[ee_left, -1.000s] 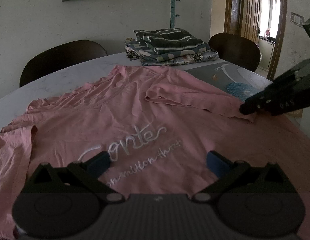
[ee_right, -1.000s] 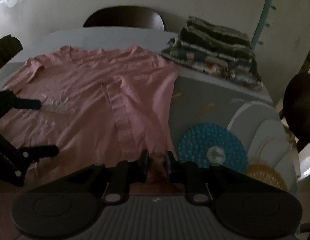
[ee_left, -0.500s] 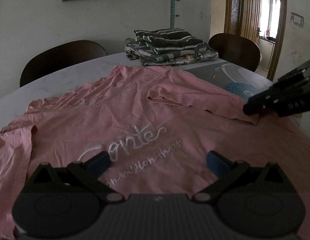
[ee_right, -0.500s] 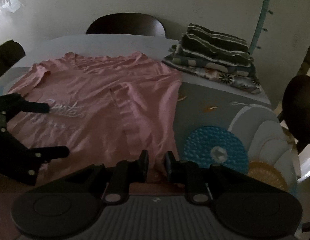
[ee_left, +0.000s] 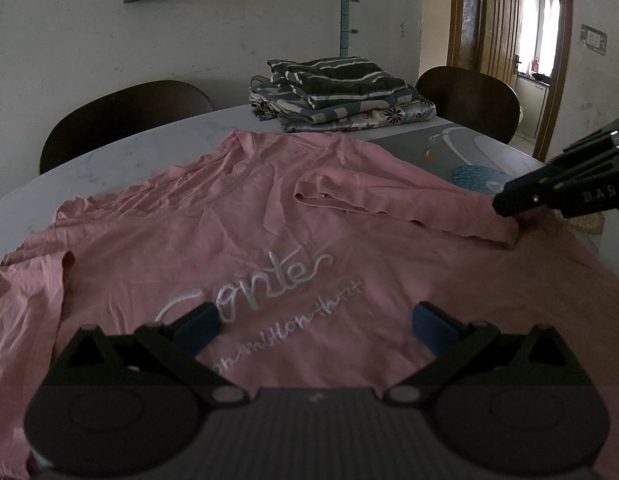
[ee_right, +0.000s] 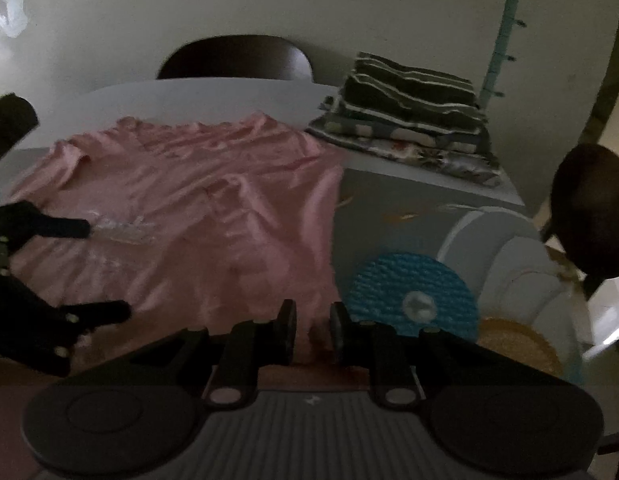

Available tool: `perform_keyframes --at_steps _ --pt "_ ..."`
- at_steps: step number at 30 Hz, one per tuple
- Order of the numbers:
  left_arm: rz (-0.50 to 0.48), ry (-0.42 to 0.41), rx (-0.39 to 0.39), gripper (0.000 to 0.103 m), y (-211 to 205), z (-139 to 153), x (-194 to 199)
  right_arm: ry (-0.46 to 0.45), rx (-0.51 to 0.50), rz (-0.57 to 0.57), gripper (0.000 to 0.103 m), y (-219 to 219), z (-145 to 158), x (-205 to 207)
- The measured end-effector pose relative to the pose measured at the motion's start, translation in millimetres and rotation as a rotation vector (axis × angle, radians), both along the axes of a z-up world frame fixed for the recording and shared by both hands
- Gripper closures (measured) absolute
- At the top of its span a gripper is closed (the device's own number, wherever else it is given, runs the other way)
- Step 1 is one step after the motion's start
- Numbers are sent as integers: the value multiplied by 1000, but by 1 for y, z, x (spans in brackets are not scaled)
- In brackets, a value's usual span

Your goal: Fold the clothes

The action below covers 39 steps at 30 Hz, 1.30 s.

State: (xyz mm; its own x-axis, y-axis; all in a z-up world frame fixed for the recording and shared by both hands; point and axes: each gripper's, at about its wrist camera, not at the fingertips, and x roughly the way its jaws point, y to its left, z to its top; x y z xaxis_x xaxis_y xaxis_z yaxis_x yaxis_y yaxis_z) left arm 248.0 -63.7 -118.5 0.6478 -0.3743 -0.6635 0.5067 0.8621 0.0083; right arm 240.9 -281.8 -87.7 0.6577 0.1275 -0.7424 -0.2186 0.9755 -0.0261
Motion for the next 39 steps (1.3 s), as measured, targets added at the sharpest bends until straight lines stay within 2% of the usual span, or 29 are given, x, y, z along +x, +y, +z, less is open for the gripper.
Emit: perform_keyframes --at_steps 8,12,17,22,27,31,35,39 --pt "0 0 0 0 0 0 0 37 20 -5 85 0 -15 2" --pt "0 0 0 0 0 0 0 40 -17 -21 85 -1 -10 1" --pt "0 0 0 0 0 0 0 9 -10 -20 85 -3 4 -9" --pt "0 0 0 0 0 0 0 26 6 35 84 4 3 -15" --pt "0 0 0 0 0 0 0 70 22 -19 84 -3 -14 -5" --pt "0 0 0 0 0 0 0 80 65 -60 79 -12 -17 -3" --pt "0 0 0 0 0 0 0 82 28 -85 79 -8 -8 -8" --pt "0 0 0 0 0 0 0 62 36 -70 78 -3 8 -31"
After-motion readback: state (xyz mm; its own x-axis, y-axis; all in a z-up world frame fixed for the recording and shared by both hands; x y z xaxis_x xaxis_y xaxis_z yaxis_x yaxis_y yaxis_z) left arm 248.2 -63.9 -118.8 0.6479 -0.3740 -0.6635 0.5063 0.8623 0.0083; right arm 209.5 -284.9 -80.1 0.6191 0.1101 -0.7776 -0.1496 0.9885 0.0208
